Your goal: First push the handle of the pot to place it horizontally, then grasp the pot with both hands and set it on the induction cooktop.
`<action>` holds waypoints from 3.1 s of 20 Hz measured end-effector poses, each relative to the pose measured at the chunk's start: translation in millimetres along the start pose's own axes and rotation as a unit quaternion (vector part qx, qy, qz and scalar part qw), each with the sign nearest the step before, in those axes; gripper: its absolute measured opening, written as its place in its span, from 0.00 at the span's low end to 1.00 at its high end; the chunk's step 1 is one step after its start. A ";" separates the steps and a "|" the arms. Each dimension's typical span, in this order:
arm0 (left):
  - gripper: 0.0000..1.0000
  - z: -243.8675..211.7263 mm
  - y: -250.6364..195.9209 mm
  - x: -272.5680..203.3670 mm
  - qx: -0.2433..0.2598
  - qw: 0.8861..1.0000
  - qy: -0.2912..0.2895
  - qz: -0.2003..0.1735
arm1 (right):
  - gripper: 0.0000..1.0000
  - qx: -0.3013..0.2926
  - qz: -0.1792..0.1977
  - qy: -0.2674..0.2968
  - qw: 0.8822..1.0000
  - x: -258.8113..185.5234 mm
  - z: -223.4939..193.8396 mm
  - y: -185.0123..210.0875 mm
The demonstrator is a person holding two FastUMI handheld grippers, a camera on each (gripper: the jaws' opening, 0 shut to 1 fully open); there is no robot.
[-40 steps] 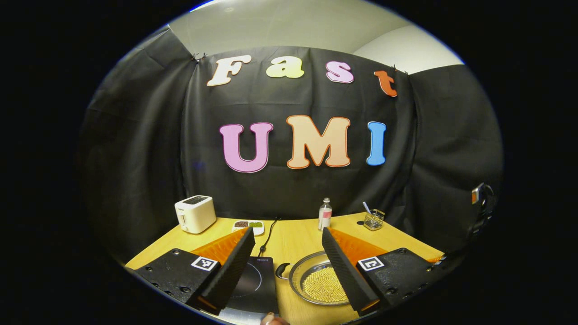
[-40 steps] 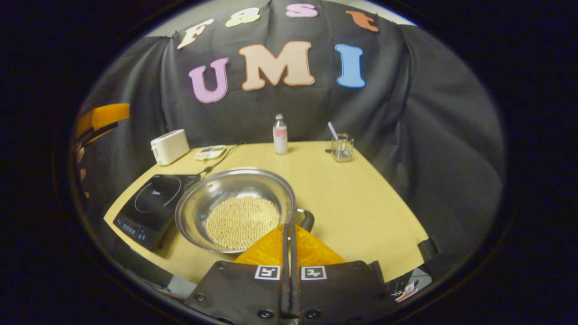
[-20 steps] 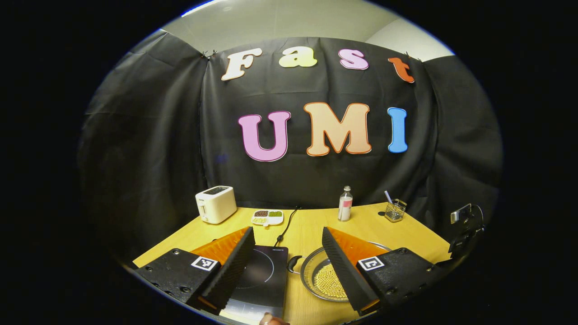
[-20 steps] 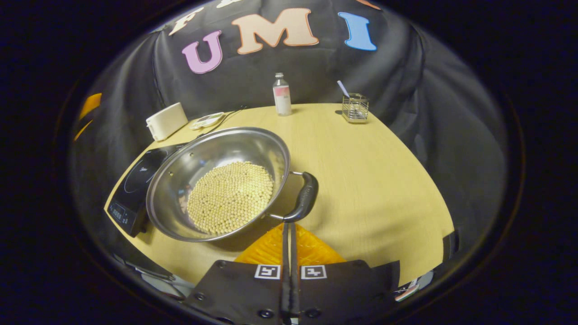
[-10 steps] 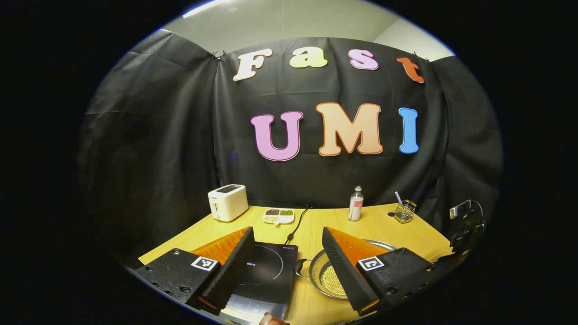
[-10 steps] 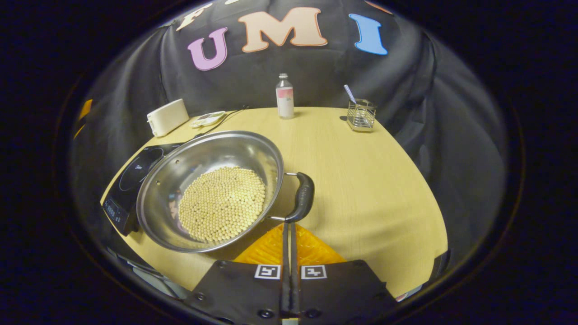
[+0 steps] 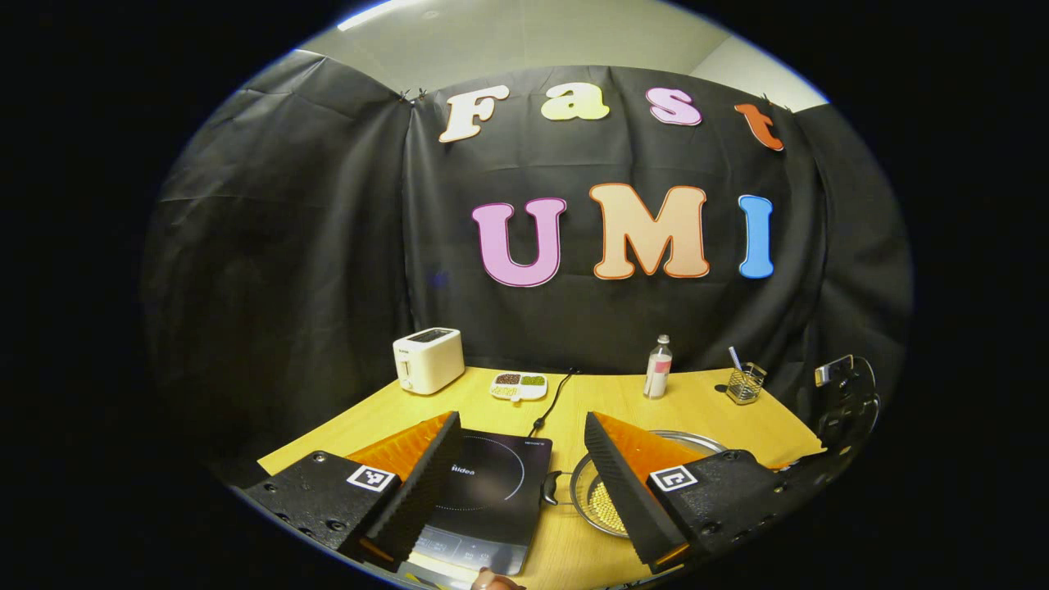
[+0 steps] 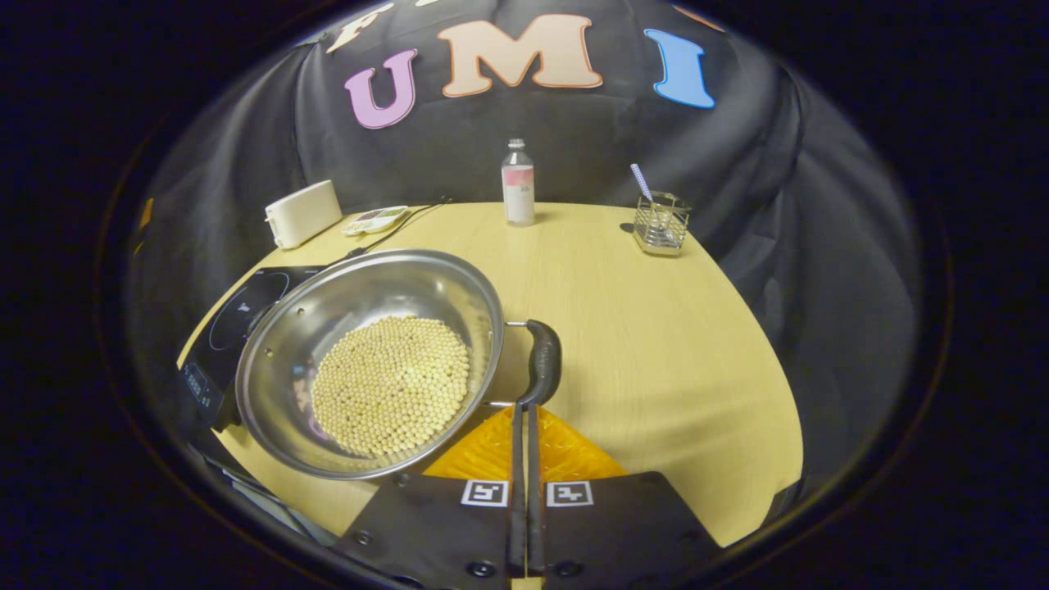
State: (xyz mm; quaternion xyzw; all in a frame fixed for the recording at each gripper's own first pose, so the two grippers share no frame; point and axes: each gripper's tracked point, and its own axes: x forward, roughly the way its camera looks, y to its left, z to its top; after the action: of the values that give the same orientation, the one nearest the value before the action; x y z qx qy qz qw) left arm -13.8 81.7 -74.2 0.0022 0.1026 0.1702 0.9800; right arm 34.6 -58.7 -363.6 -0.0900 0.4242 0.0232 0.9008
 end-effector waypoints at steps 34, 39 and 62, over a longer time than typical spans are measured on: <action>0.98 11.3 -50.7 -7.0 -0.045 0.997 -0.020 -0.058 | 0.95 -0.006 0.069 -0.236 0.969 -176.1 149.9 43.8; 0.97 -30.2 -63.2 31.5 -0.048 0.993 0.055 -0.094 | 0.96 -0.006 0.055 -0.191 0.980 -140.2 148.3 41.0; 0.96 -220.0 -53.7 134.1 -0.009 0.918 0.374 -0.134 | 0.97 0.080 0.012 0.164 0.983 64.0 12.5 17.6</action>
State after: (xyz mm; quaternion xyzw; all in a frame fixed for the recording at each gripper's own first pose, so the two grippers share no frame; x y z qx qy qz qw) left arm 83.2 69.1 -318.5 -0.0840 0.4596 0.0267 0.8837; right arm 82.9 -41.4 -407.5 -0.0147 0.5675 -0.0152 0.8231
